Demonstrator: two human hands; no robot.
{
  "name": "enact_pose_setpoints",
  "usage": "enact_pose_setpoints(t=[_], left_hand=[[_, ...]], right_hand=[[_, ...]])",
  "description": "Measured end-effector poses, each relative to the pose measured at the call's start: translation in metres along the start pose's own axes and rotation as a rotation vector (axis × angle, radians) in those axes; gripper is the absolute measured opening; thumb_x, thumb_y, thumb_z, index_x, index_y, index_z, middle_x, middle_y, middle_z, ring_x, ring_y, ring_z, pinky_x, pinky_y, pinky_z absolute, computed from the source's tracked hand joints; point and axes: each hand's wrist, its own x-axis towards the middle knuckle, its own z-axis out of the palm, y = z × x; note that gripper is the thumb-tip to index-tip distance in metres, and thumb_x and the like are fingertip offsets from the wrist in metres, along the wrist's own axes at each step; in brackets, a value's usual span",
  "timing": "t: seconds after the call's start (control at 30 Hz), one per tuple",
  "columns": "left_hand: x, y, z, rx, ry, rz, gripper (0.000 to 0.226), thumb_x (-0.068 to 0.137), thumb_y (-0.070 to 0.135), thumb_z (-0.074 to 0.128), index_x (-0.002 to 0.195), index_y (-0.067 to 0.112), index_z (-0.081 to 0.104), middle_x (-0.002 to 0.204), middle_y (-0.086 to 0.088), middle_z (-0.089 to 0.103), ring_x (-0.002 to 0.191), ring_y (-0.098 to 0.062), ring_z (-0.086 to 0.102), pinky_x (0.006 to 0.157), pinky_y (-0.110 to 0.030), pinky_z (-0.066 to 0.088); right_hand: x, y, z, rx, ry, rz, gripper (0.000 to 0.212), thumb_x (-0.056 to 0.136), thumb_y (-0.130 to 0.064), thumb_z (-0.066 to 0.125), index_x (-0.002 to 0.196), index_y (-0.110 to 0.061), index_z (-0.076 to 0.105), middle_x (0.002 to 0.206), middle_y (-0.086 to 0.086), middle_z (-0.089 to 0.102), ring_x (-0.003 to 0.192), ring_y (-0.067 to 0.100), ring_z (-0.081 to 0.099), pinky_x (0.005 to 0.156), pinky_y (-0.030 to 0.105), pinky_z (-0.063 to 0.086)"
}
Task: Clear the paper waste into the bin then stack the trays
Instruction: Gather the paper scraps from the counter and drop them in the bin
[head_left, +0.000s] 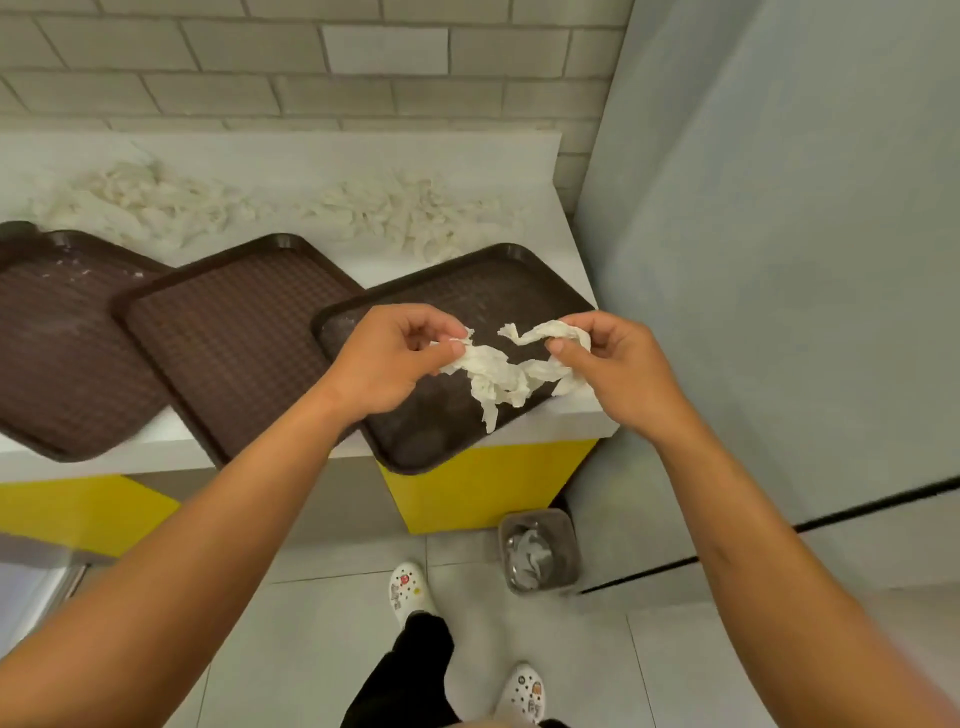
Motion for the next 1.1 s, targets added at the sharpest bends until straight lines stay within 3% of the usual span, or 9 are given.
enact_pose_setpoints(t=[0.13, 0.27, 0.4, 0.53, 0.6, 0.73, 0.93, 1.1], left_hand=[[-0.035, -0.004, 0.033, -0.047, 0.024, -0.012, 0.011, 0.087, 0.012, 0.076, 0.095, 0.020, 0.076, 0.088, -0.007, 0.072, 0.073, -0.017, 0.061, 0.068, -0.029, 0.058], [-0.064, -0.018, 0.068, -0.087, 0.043, -0.058, 0.011, 0.088, 0.010, 0.075, 0.093, 0.019, 0.075, 0.083, -0.004, 0.070, 0.071, -0.016, 0.061, 0.070, -0.035, 0.058], [-0.086, -0.037, 0.111, -0.135, 0.085, -0.091, 0.015, 0.087, 0.008, 0.075, 0.088, 0.024, 0.075, 0.079, 0.004, 0.069, 0.066, -0.012, 0.059, 0.067, -0.032, 0.054], [-0.101, -0.067, 0.157, -0.113, 0.102, -0.108, 0.022, 0.085, 0.007, 0.076, 0.086, 0.029, 0.074, 0.084, 0.011, 0.069, 0.073, -0.015, 0.058, 0.070, -0.041, 0.055], [-0.103, -0.082, 0.175, -0.080, 0.081, -0.095, 0.023, 0.086, 0.007, 0.075, 0.086, 0.030, 0.073, 0.087, 0.008, 0.067, 0.076, -0.017, 0.058, 0.068, -0.034, 0.054], [-0.102, -0.117, 0.198, -0.003, 0.009, -0.098, 0.013, 0.088, 0.007, 0.073, 0.092, 0.020, 0.074, 0.088, 0.013, 0.064, 0.076, 0.000, 0.056, 0.069, -0.014, 0.044], [-0.086, -0.189, 0.227, 0.028, -0.061, -0.190, 0.016, 0.087, 0.003, 0.071, 0.090, 0.019, 0.072, 0.089, 0.009, 0.066, 0.078, 0.002, 0.058, 0.071, -0.013, 0.045], [-0.065, -0.260, 0.261, 0.033, -0.096, -0.237, 0.014, 0.088, 0.003, 0.071, 0.092, 0.016, 0.074, 0.089, 0.015, 0.067, 0.078, 0.005, 0.060, 0.070, -0.012, 0.046]], right_hand=[[-0.042, 0.018, -0.008, -0.005, -0.012, 0.012, 0.015, 0.092, -0.010, 0.072, 0.106, -0.014, 0.074, 0.093, 0.004, 0.077, 0.082, 0.012, 0.070, 0.076, 0.027, 0.057], [-0.073, 0.041, -0.017, 0.016, 0.005, 0.063, 0.015, 0.092, -0.009, 0.072, 0.107, -0.010, 0.074, 0.095, 0.008, 0.077, 0.082, 0.014, 0.070, 0.075, 0.031, 0.058], [-0.101, 0.069, -0.025, 0.020, 0.043, 0.134, 0.018, 0.093, -0.012, 0.071, 0.111, -0.009, 0.073, 0.098, 0.008, 0.077, 0.087, 0.016, 0.072, 0.079, 0.031, 0.058], [-0.124, 0.100, -0.029, 0.039, 0.078, 0.247, 0.020, 0.093, -0.012, 0.071, 0.113, -0.009, 0.071, 0.099, 0.005, 0.077, 0.089, 0.016, 0.073, 0.077, 0.030, 0.059], [-0.133, 0.117, -0.027, 0.040, 0.105, 0.294, 0.020, 0.093, -0.011, 0.070, 0.113, -0.010, 0.072, 0.098, 0.004, 0.077, 0.087, 0.013, 0.073, 0.074, 0.025, 0.058], [-0.140, 0.153, -0.019, 0.037, 0.194, 0.381, 0.015, 0.093, -0.007, 0.070, 0.102, -0.019, 0.074, 0.091, 0.001, 0.076, 0.076, 0.006, 0.069, 0.067, 0.020, 0.055], [-0.141, 0.235, 0.000, 0.013, 0.307, 0.507, 0.014, 0.092, -0.010, 0.070, 0.093, -0.024, 0.074, 0.089, 0.006, 0.076, 0.077, 0.013, 0.068, 0.074, 0.036, 0.057], [-0.135, 0.320, 0.018, 0.020, 0.354, 0.589, 0.015, 0.093, -0.015, 0.070, 0.095, -0.029, 0.074, 0.089, -0.001, 0.076, 0.080, 0.014, 0.069, 0.077, 0.040, 0.057]])
